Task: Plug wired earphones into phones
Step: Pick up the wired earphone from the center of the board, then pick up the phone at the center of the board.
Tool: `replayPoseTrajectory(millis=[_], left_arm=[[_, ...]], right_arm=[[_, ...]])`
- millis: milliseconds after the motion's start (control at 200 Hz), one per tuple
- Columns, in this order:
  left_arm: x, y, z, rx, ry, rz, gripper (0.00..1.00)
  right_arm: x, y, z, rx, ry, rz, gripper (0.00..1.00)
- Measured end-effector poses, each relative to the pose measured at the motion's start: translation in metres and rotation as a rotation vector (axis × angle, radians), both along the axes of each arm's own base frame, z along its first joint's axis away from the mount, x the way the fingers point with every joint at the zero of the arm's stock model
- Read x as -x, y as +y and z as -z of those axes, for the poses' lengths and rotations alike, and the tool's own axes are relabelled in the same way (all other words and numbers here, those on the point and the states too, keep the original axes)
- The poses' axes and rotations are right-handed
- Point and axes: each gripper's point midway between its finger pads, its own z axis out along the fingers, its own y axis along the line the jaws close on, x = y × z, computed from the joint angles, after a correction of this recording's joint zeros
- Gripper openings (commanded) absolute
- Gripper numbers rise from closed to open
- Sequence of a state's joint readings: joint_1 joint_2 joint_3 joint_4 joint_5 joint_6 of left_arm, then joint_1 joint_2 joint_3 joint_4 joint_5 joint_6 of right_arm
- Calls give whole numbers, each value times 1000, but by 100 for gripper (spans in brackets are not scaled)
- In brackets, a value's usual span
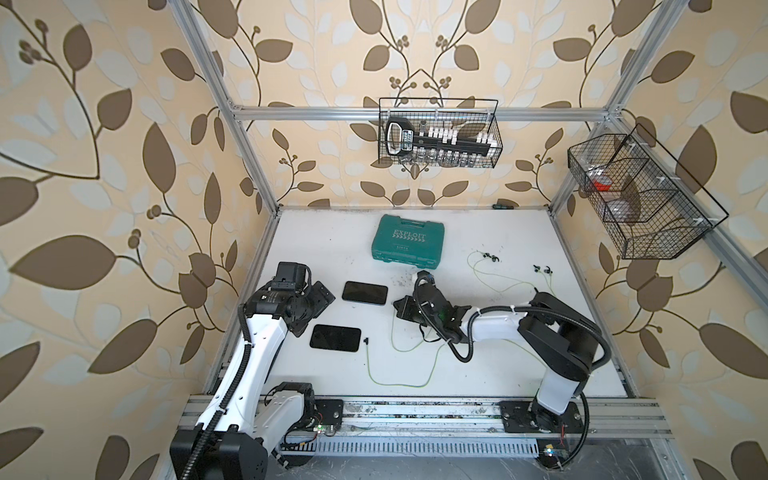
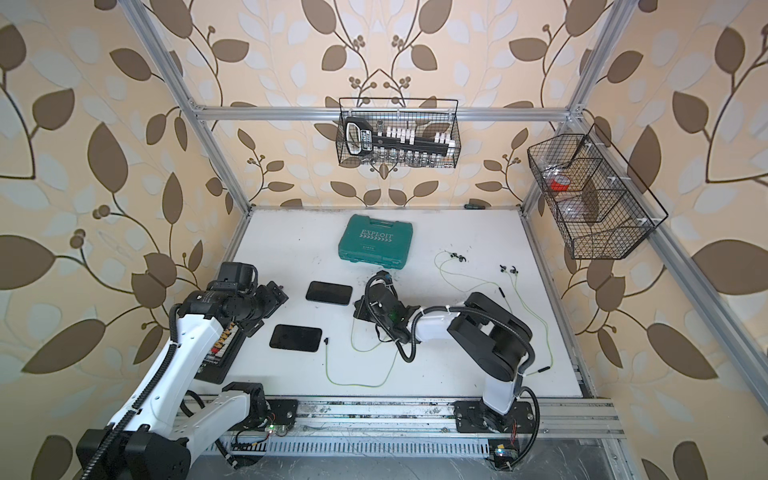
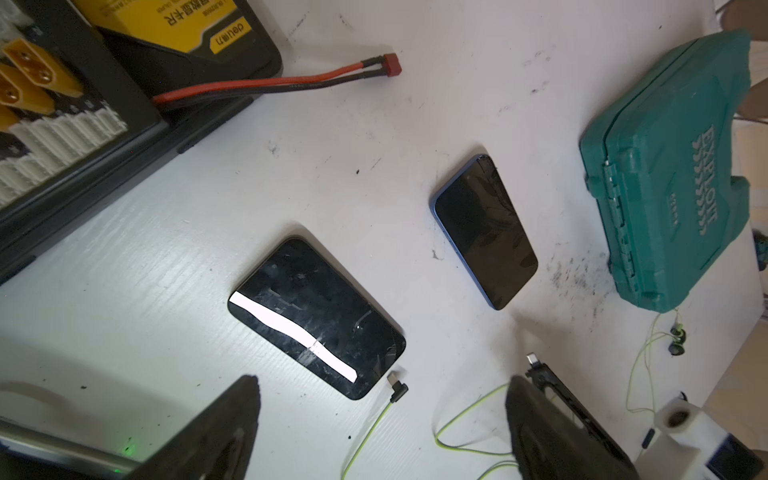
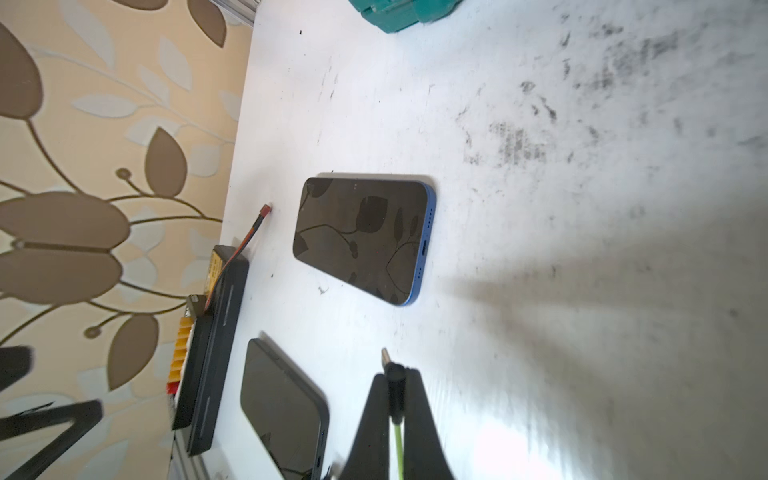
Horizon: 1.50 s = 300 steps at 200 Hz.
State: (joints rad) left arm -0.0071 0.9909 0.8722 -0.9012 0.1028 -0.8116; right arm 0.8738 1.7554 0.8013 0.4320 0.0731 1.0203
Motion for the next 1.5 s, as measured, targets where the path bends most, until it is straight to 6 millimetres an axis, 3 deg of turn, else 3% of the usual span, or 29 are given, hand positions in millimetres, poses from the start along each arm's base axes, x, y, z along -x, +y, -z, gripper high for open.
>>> replayPoseTrajectory(millis=[165, 265, 395, 510, 730, 955, 1195, 1340, 1500], left_arm=[[-6, -7, 11, 67, 23, -73, 89], [-9, -27, 20, 98, 18, -72, 91], [-16, -55, 21, 117, -3, -70, 91], [-27, -62, 33, 145, 30, -145, 92], [-48, -82, 61, 152, 158, -229, 97], [-64, -92, 88, 150, 240, -316, 99], [-103, -109, 105, 148, 289, -334, 99], [-105, -110, 120, 130, 336, -347, 99], [-110, -104, 115, 99, 321, -383, 99]], right_arm=[[12, -35, -13, 16, -49, -22, 0], [13, -54, -19, 19, -71, -45, 0], [8, -69, -23, 7, -85, -82, 0], [0, -78, -25, 7, -97, -117, 0], [-4, -71, -34, 7, -179, -205, 0], [-4, -77, -27, 65, -234, -215, 0], [5, -78, -18, 121, -259, -216, 0], [13, -68, -16, 163, -292, -241, 0], [12, -69, -16, 186, -307, -234, 0]])
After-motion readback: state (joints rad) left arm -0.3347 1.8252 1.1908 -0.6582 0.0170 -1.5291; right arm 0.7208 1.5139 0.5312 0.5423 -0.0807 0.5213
